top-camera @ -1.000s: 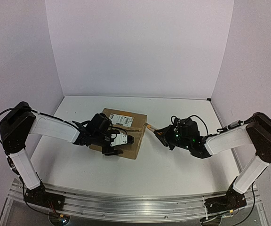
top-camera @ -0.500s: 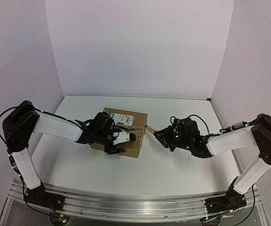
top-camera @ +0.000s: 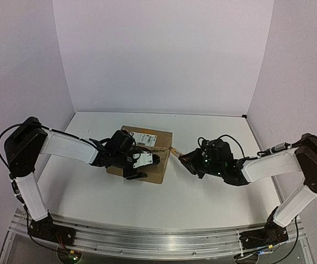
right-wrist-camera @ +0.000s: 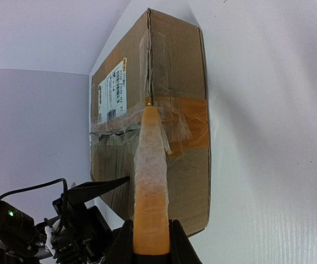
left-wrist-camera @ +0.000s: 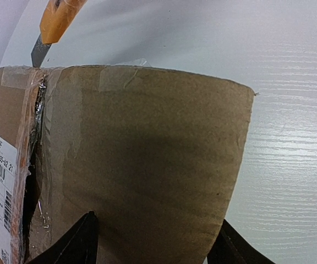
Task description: Unpack the express box
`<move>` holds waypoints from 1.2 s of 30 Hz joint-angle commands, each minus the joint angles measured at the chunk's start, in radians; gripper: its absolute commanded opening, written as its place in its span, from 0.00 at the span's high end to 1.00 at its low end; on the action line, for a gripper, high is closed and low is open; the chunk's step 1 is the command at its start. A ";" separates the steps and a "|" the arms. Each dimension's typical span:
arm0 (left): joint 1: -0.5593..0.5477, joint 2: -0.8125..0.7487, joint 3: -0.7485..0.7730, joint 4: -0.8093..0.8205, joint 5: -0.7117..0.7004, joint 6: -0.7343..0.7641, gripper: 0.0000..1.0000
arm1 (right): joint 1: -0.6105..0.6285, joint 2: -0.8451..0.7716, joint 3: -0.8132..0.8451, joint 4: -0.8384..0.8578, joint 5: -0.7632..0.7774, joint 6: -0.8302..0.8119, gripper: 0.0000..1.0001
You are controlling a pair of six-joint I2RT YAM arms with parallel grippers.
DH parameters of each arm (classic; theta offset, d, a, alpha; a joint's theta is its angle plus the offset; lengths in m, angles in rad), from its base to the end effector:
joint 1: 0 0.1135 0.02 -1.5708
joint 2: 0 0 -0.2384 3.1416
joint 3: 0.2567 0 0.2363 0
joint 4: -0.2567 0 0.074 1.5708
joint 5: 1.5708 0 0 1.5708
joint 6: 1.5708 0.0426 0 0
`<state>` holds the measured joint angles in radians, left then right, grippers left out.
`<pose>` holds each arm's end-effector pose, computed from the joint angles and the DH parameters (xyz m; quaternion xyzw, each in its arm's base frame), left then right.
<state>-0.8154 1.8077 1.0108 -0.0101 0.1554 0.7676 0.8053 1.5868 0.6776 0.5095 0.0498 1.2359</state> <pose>0.2412 -0.2658 0.1399 0.6785 0.6296 -0.0809 0.3697 0.2225 0.2285 0.1630 0.1914 0.8110 0.4601 0.3066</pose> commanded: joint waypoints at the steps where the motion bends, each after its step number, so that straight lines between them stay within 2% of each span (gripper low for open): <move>1: 0.072 0.067 0.052 0.117 -0.199 -0.101 0.35 | 0.167 -0.027 -0.038 -0.166 -0.459 0.025 1.00; 20: 0.081 0.051 0.028 0.105 -0.188 -0.068 0.36 | 0.195 -0.084 -0.052 -0.236 -0.464 0.036 1.00; 24: 0.081 0.048 0.023 0.101 -0.188 -0.063 0.36 | 0.195 -0.153 -0.059 -0.336 -0.471 0.031 1.00; 28: 0.084 0.031 0.004 0.093 -0.165 -0.039 0.36 | 0.192 -0.291 -0.059 -0.562 -0.434 0.001 1.00; 31: 0.085 0.010 -0.017 0.072 -0.090 -0.008 0.36 | 0.163 -0.363 -0.037 -0.694 -0.383 -0.027 1.00; 36: 0.085 -0.036 -0.044 -0.021 0.039 0.042 0.36 | 0.042 -0.392 0.043 -0.785 -0.290 -0.121 1.00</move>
<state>-0.7321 1.8233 1.0027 0.0733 0.0919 0.7690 0.9405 1.2101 0.6327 -0.1212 -0.2997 1.2099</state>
